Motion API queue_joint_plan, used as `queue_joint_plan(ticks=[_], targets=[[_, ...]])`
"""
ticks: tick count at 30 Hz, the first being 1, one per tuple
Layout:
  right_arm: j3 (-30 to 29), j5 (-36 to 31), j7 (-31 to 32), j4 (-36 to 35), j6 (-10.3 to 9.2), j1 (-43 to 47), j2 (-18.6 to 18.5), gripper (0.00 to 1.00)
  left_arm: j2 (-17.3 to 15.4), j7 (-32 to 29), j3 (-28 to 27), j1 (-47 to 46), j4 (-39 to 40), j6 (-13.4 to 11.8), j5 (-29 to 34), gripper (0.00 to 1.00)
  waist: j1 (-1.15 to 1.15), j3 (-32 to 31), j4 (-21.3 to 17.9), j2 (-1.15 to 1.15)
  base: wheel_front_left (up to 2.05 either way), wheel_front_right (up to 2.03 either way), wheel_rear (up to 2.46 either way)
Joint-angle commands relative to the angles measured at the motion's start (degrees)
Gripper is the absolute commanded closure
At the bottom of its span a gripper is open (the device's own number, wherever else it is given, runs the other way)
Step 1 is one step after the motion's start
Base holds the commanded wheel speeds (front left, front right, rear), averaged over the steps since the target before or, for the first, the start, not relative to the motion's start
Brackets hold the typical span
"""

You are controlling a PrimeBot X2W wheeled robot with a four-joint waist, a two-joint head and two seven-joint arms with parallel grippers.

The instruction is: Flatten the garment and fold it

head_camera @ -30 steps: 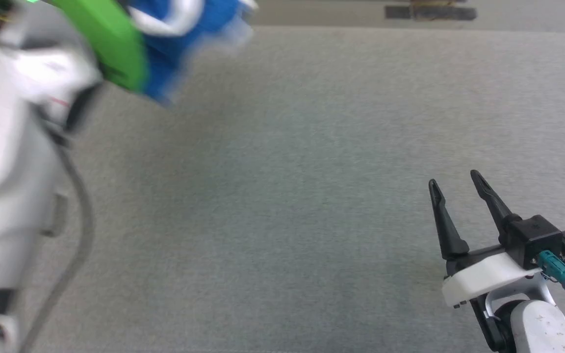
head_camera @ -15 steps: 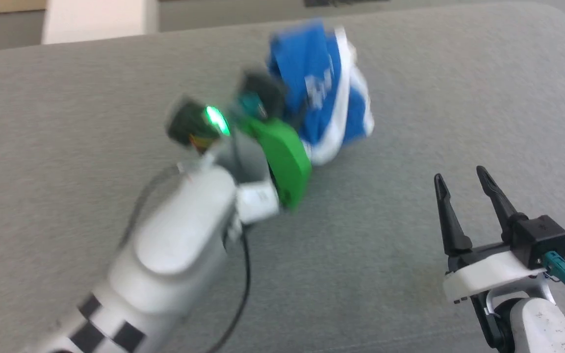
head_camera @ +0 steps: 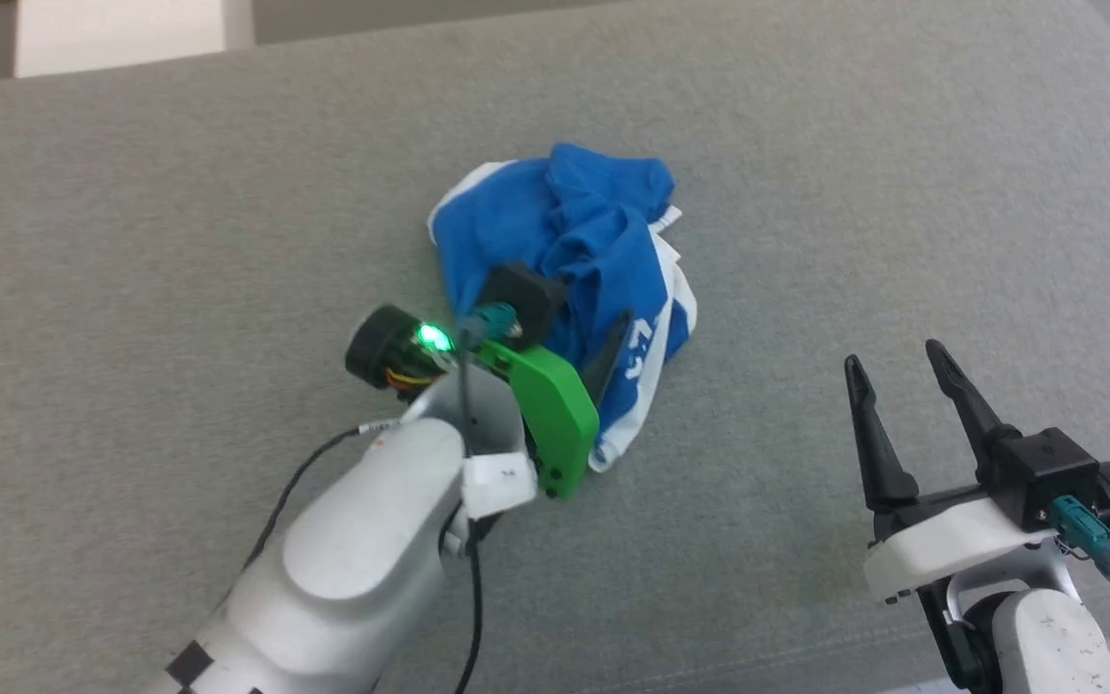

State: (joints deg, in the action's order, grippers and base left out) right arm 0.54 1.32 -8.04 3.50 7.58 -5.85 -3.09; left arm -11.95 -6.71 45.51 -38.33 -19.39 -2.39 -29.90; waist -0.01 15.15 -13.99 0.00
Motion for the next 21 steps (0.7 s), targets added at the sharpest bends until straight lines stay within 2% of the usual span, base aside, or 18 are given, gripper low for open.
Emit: queue_joint_plan(ticks=[1, 5, 11, 17, 21], targets=[[0.00, -0.47, 0.33, 0.07, -0.09, 0.11, 0.21, 0.00, -0.64, 1.09, -0.93, -0.34, 1.28, -0.25, -0.43, 0.00, 0.01, -4.47, 4.42, 0.00, 0.00, 0.00, 0.00], [-0.30, -0.71, 1.47, -0.12, -0.09, 1.20, -0.16, 0.00, -2.44, 3.55, -3.71, 0.01, 4.99, -1.72, -1.07, 0.00, 0.01, -7.51, 7.62, 0.00, 0.00, 0.00, 0.00], [-0.12, -0.25, 3.05, -0.94, -0.09, 2.94, -1.13, 0.00, -8.74, 9.79, -9.45, 4.74, 6.77, -5.77, -1.04, 0.00, 0.01, -10.21, 11.10, 0.00, 0.00, 0.00, 0.00], [-0.58, 0.19, 4.06, -2.12, -0.09, 5.27, -2.02, 0.00, -15.29, 16.32, -11.37, 12.93, 10.20, -7.71, 0.71, 0.00, 0.01, -11.49, 13.71, 0.00, 0.00, 0.00, 0.00], [-0.57, 0.26, 4.45, -2.71, -0.09, 6.49, -2.17, 0.00, -17.88, 19.12, -12.72, 19.61, 13.30, -10.63, 1.28, 0.00, 0.01, -12.03, 14.45, 0.00, 0.00, 0.00, 0.00]])
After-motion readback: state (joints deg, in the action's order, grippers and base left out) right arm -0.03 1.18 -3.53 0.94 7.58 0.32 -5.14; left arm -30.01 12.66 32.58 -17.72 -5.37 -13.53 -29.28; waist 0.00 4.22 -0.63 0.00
